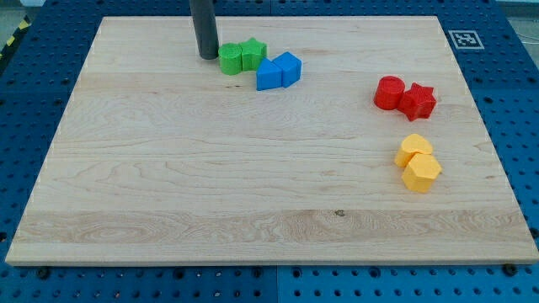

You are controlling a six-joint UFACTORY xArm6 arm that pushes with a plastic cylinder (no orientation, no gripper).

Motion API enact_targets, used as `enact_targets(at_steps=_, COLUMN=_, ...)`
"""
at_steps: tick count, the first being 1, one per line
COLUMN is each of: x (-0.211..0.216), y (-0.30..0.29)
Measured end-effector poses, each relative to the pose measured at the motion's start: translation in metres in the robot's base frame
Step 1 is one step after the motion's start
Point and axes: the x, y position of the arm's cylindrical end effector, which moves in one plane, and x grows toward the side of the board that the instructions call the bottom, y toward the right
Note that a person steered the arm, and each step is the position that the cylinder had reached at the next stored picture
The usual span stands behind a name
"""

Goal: Slide the triangle below the blue cube

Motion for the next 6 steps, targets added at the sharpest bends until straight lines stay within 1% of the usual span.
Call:
enact_targets(at_steps=1, x=0.0, y=0.001)
enact_targets(at_steps=2, x=0.002, y=-0.009)
enact_targets(at_steps=3, x=0.03, y=-0.033)
enact_targets(at_steps=4, x=0.05, y=-0.026)
enact_targets(at_steps=5, x=0.05, y=-0.001)
enact_targets(at_steps=6, x=0.05, y=0.007)
